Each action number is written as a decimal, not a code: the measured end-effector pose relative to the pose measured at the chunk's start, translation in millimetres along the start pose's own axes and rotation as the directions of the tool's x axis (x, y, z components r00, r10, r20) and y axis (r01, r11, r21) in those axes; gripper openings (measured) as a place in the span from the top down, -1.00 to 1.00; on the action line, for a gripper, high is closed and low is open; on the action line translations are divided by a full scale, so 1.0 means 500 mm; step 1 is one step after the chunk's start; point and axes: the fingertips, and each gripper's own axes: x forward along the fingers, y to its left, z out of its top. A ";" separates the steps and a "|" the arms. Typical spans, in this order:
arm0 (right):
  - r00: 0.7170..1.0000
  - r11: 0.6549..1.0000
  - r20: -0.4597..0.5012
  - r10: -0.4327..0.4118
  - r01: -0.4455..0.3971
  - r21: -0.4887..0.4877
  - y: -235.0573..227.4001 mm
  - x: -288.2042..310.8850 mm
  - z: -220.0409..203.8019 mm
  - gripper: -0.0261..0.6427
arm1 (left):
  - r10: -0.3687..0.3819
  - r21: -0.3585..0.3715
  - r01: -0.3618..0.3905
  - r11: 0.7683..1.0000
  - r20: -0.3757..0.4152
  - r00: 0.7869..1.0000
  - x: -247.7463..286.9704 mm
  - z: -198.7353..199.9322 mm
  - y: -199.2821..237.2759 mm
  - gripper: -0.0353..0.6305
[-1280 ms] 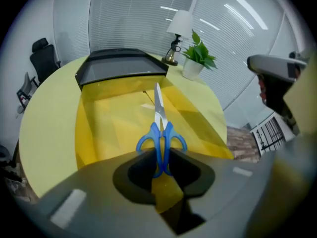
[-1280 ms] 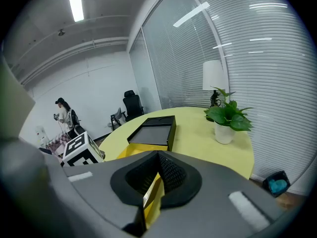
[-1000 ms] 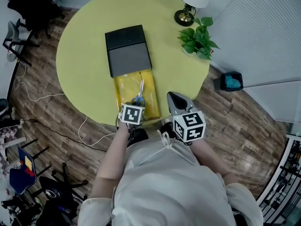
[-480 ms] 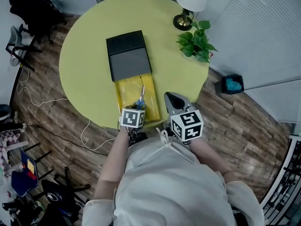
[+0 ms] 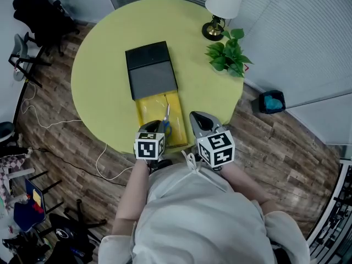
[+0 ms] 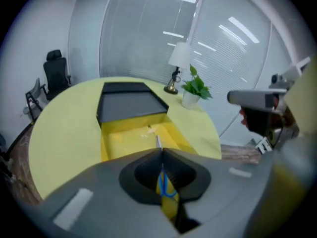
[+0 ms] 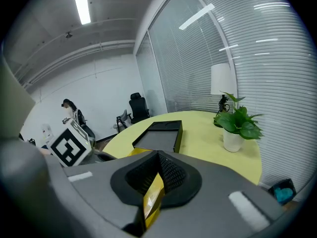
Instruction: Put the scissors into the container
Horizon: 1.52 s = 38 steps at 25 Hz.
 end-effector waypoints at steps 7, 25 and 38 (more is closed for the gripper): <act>1.000 1.000 0.008 0.014 -0.014 -0.014 0.015 0.011 0.010 0.92 | -0.016 0.027 0.007 1.000 0.331 0.943 -0.125 0.161 -0.006 0.87; 0.988 0.988 0.133 0.077 -0.057 -0.147 0.089 0.018 0.091 0.92 | 0.023 0.057 -0.076 0.995 0.632 0.775 -0.267 0.246 0.022 0.87; 0.990 0.983 0.110 0.087 -0.068 -0.169 0.099 0.035 0.084 0.92 | 0.024 0.035 -0.055 0.998 0.581 0.814 -0.236 0.223 0.032 0.87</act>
